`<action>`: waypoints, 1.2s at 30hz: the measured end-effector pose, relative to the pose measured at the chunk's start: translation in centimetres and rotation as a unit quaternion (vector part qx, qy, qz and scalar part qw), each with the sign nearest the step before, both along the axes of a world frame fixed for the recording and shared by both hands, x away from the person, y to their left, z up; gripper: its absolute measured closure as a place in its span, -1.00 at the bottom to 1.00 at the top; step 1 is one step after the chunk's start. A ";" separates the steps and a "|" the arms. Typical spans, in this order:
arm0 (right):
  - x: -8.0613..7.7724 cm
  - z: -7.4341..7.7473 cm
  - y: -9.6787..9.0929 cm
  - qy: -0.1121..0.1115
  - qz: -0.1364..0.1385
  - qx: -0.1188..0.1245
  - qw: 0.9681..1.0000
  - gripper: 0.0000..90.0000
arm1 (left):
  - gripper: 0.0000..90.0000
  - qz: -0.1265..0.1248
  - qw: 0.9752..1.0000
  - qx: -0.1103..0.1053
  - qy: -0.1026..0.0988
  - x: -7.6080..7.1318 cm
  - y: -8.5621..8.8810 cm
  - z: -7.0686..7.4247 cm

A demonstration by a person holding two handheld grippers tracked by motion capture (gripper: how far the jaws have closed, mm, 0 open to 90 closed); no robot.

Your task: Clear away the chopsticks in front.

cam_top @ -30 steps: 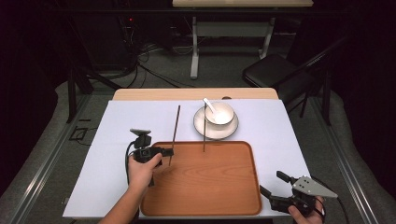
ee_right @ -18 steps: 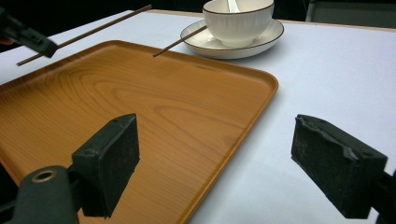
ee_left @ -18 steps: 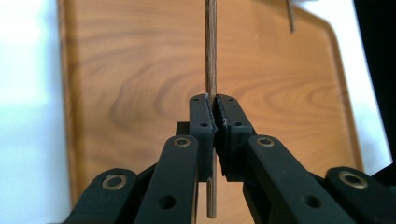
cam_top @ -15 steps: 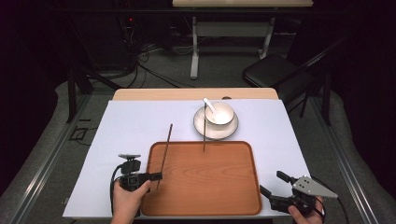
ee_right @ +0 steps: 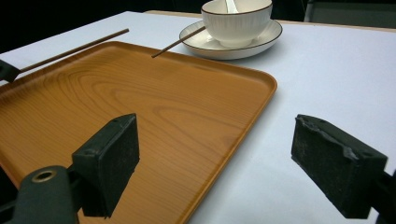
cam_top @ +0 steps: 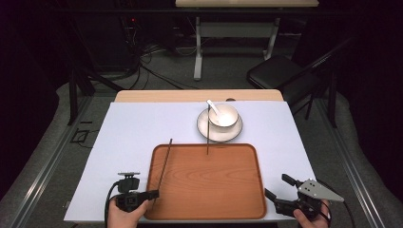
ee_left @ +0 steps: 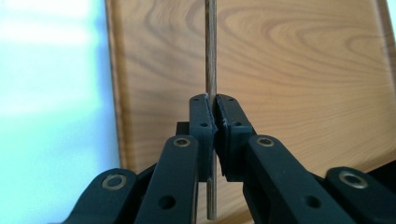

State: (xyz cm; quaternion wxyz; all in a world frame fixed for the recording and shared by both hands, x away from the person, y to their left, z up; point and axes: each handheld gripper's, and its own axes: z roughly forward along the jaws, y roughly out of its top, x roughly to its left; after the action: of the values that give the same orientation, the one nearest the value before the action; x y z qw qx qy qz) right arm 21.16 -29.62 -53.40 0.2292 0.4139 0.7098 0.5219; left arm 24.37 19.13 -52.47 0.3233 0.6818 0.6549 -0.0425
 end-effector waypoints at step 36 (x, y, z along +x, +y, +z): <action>0.0 0.0 0.0 -0.001 0.000 0.002 1.000 -0.67 | 0.89 0.001 0.999 0.026 0.027 -0.4 -0.4 -1.4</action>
State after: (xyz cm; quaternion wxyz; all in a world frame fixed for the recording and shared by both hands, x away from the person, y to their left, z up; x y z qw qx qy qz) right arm 21.13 -29.64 -53.38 0.2291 0.4139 0.7084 0.5238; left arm 23.99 18.75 -53.87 0.2878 0.6880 0.6647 -0.0440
